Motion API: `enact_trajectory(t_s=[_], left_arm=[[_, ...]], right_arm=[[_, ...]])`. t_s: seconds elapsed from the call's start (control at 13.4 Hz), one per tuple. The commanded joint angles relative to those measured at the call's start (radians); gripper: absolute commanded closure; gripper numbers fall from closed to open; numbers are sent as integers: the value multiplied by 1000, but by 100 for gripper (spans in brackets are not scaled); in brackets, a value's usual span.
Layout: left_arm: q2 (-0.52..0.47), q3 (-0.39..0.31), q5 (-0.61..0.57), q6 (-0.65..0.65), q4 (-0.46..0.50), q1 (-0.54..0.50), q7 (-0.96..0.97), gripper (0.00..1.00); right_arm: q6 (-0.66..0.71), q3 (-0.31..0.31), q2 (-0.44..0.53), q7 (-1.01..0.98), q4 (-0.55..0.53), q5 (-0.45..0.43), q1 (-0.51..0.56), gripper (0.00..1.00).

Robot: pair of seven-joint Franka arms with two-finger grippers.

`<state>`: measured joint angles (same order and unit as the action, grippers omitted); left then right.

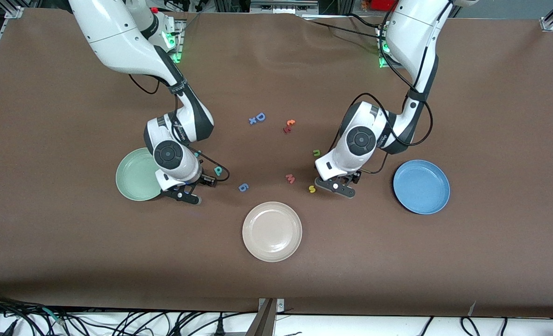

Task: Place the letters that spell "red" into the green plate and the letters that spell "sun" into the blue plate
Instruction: 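Reach the right gripper to the orange e while the left gripper reaches yellow u, then carry the orange e to the green plate while the left gripper grasps yellow u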

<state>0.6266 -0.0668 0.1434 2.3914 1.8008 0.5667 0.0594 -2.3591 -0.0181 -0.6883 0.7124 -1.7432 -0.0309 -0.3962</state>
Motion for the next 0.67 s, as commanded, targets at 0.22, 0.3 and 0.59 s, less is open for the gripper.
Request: enact_trajectory(t_s=[0.22, 0.3, 0.59], left_arm=[[-80, -14, 19, 96, 156, 35, -1, 0], [-85, -14, 21, 123, 176, 39, -1, 0], [-96, -14, 21, 180, 232, 68, 14, 0]], right_arm=[[-38, 1, 9, 50, -27, -7, -10, 29], [-38, 0, 9, 50, -30, -6, -10, 32], [-42, -14, 9, 71, -36, -6, -10, 48]])
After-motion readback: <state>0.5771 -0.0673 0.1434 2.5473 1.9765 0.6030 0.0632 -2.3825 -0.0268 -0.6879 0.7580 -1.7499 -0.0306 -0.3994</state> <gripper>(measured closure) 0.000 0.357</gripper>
